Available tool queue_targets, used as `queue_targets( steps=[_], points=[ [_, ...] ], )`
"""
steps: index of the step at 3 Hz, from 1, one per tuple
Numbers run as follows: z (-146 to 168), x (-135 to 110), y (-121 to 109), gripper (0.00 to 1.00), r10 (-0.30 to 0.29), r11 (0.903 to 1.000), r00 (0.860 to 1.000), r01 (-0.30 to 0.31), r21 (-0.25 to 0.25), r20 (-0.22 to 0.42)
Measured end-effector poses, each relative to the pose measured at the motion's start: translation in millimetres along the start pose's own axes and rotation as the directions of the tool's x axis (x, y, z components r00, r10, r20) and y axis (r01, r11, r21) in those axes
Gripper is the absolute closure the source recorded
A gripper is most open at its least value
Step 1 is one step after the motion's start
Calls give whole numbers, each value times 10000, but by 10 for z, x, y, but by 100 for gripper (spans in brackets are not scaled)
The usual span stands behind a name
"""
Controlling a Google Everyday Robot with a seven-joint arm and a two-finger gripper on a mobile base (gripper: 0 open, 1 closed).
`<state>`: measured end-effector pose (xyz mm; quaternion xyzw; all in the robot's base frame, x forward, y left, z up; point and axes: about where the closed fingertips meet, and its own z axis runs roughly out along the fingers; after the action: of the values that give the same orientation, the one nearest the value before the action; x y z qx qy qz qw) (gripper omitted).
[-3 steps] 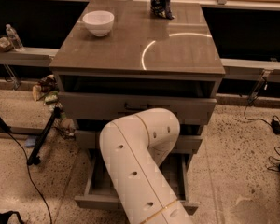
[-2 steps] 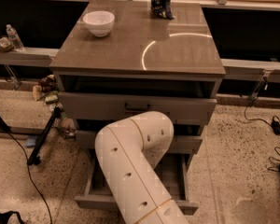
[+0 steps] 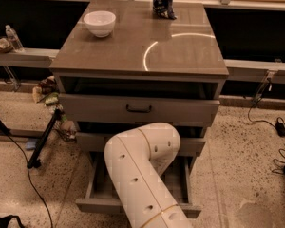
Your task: Pick rxbar chocolate from bottom drawer and place on counter
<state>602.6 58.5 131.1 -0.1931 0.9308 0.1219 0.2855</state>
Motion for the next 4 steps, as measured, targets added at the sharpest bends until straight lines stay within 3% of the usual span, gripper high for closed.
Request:
queue_targets(
  steps=[1, 2, 4],
  points=[
    [124, 25, -28, 0, -264, 9995, 9989, 271, -168, 381],
    [228, 18, -64, 2, -487, 9983, 9966, 507, -286, 671],
    [398, 37, -77, 31, -763, 9962, 9939, 793, -349, 793]
  ],
)
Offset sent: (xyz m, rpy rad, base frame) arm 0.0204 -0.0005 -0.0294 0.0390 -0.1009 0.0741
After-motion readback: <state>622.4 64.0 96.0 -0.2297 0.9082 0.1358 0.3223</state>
